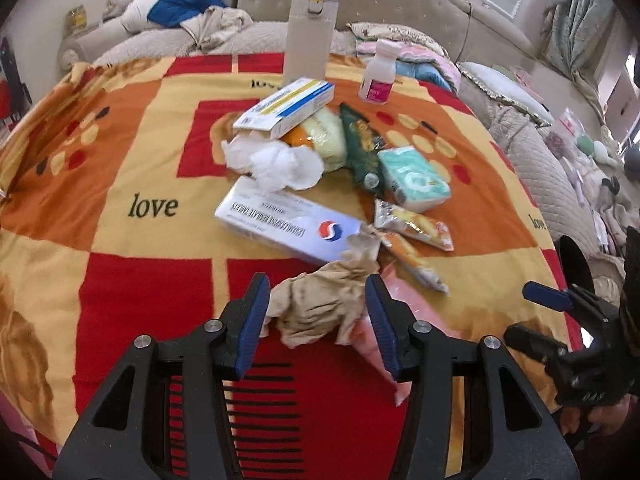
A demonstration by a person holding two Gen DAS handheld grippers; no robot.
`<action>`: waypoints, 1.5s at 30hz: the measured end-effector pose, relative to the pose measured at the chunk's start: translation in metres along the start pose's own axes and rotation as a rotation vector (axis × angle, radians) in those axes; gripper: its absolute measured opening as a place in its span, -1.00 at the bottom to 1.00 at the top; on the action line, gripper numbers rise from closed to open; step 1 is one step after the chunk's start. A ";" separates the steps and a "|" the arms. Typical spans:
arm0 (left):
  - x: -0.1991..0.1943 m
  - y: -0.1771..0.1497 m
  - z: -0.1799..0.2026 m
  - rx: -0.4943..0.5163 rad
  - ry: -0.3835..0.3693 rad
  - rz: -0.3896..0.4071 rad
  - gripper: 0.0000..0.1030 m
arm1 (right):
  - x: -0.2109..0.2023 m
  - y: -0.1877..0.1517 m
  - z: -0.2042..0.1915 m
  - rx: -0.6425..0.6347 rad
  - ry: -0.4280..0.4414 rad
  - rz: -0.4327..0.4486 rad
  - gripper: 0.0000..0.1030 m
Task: Collect trash
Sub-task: 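Return to the blanket and grasp the crumpled beige tissue with the left tool, then grasp the pink wrapped packet with the right tool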
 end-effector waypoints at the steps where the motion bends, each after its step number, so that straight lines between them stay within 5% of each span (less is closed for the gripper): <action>1: 0.001 0.000 -0.002 -0.001 -0.010 -0.005 -0.05 | 0.003 0.002 -0.006 -0.014 0.005 -0.006 0.52; 11: 0.027 0.002 -0.005 0.017 -0.085 -0.060 -0.06 | 0.022 0.010 -0.038 -0.079 0.060 -0.044 0.52; 13: 0.028 0.002 -0.011 -0.007 -0.114 -0.067 -0.38 | 0.026 0.011 -0.043 -0.088 0.068 -0.050 0.52; 19: 0.010 0.001 -0.024 -0.045 -0.132 -0.035 -0.76 | 0.046 0.015 -0.059 -0.122 0.085 -0.078 0.52; 30: 0.010 0.000 -0.034 -0.073 -0.067 -0.027 -0.71 | 0.081 0.024 -0.081 -0.198 0.016 -0.105 0.53; 35: 0.019 0.000 -0.030 -0.076 -0.063 -0.029 -0.37 | 0.076 0.017 -0.081 -0.217 -0.032 -0.081 0.18; 41: 0.026 -0.001 -0.027 -0.078 -0.042 -0.035 -0.38 | 0.053 0.009 -0.069 -0.194 -0.019 -0.059 0.13; 45: 0.017 -0.001 -0.021 -0.058 -0.058 -0.033 -0.67 | 0.038 0.006 -0.063 -0.179 -0.002 -0.037 0.13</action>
Point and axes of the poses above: each gripper's, at about its wrist camera, not at the fingertips, and x roughly the way its jaws point, z to its right, y to its top, the point moved 2 cm from there along x, roughly the way its jaws point, and after that the axes turned 5 degrees about -z, right-handed, at the moved point
